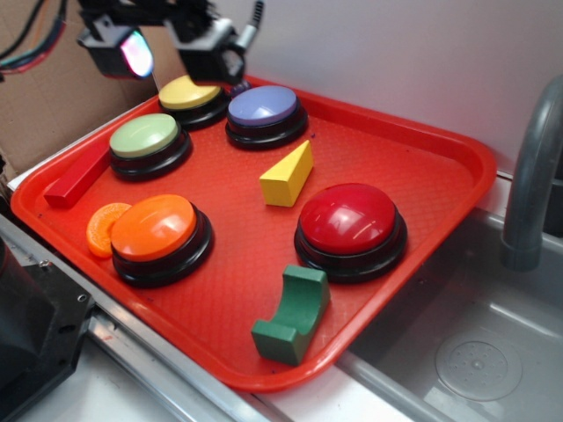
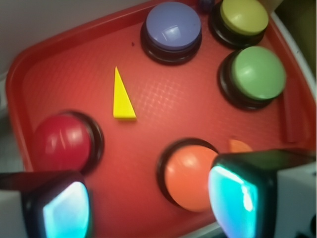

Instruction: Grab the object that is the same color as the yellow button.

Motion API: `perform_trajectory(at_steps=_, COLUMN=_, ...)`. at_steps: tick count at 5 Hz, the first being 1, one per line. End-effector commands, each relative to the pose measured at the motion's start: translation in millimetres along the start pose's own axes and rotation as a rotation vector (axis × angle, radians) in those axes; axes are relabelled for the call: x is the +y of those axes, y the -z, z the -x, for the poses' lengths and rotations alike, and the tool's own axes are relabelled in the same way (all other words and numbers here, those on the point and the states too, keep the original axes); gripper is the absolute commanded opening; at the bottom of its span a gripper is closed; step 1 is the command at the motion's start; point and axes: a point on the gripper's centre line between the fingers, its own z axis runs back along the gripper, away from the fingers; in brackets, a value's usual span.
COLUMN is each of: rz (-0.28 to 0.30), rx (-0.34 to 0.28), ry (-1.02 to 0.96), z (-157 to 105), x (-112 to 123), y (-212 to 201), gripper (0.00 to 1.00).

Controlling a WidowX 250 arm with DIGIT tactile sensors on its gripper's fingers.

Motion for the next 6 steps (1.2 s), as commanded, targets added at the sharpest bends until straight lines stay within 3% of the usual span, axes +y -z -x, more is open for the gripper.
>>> perform_trajectory(at_steps=1, rz=0.006, rx=-0.055, ry=-0.192, z=-37.9, x=-3.6, y=42.4, gripper=1.0)
perform_trajectory(at_steps=4, rz=-0.081, rx=0.004, ry=-0.245, z=-52.8, x=-5.1, y=112.3, gripper=1.0)
perform_trajectory(at_steps=5, rz=-0.05, rx=0.05, ry=-0.258, z=-54.4, x=-3.0, y=127.9, gripper=1.0)
perform_trajectory(at_steps=6, rz=-0.052, rx=0.053, ry=-0.258, z=-53.9, x=-5.0, y=134.8, gripper=1.0)
